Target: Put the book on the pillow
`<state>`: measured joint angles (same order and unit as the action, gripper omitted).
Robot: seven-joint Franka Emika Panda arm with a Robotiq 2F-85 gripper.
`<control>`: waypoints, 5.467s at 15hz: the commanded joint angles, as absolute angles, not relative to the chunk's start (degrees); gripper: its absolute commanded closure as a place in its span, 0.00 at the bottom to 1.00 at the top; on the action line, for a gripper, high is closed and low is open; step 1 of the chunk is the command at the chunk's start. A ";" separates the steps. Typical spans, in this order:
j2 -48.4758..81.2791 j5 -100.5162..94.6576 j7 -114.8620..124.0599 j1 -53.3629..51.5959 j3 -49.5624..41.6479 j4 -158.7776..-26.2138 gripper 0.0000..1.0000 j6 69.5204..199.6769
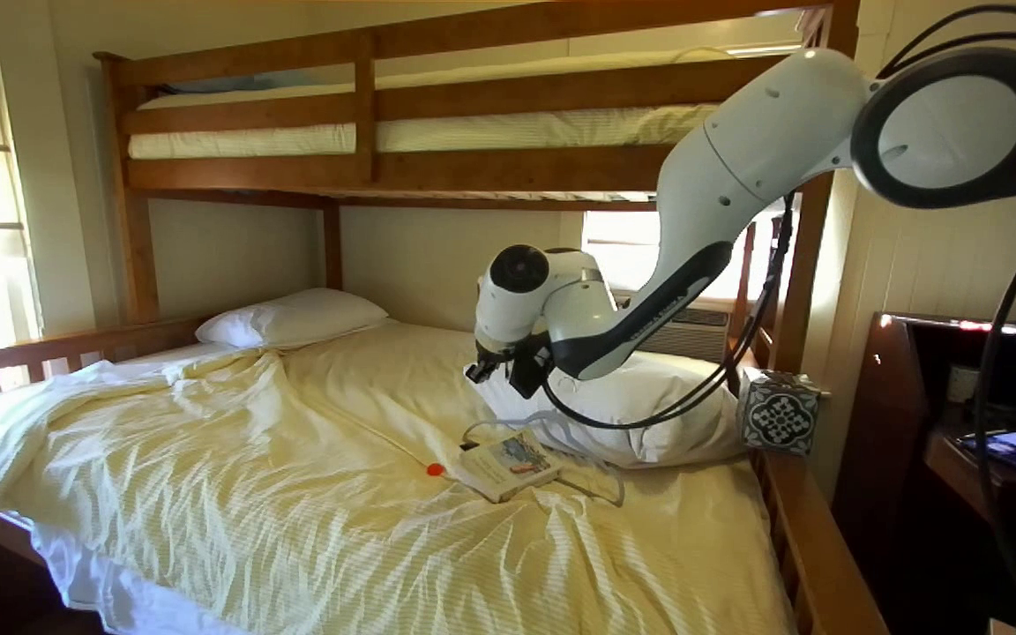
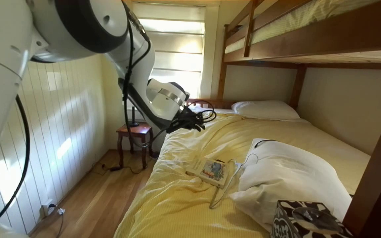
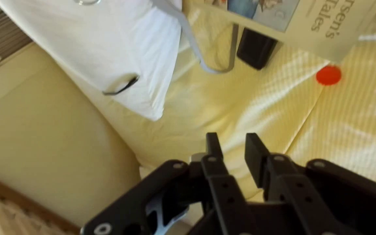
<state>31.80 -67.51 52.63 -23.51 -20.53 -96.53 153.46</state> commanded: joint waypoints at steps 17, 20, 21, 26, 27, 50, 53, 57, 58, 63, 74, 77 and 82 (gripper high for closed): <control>40.30 -59.35 62.78 -17.49 -1.22 -96.48 0.00 126.98; 44.17 -58.40 66.83 -17.51 -0.86 -92.47 0.00 123.06; 45.63 -58.34 68.04 -17.46 -1.04 -90.86 0.00 122.03; 52.60 -55.64 70.17 -16.70 -1.13 -80.98 0.00 117.33; 53.84 -55.19 69.72 -16.78 -1.06 -78.99 0.00 116.54; 59.47 -49.66 40.28 -16.47 -0.55 -66.88 0.00 108.27; 60.61 -47.30 39.74 -16.98 -0.23 -65.61 0.00 108.84; 64.05 -44.13 38.81 -17.13 -1.29 -60.67 0.00 106.98; 65.14 -43.48 37.77 -16.93 -1.68 -58.97 0.00 106.72; 71.83 -42.03 31.21 -16.96 -4.34 -49.73 0.00 106.33; 75.97 -40.12 26.96 -14.21 -6.93 -39.33 0.00 105.06; 76.23 -40.20 25.82 -13.28 -6.75 -38.05 0.00 105.65; 75.53 -39.82 24.44 -12.36 -6.24 -37.97 0.00 106.34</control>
<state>74.95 -40.01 26.49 -13.40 -6.35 -40.09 105.84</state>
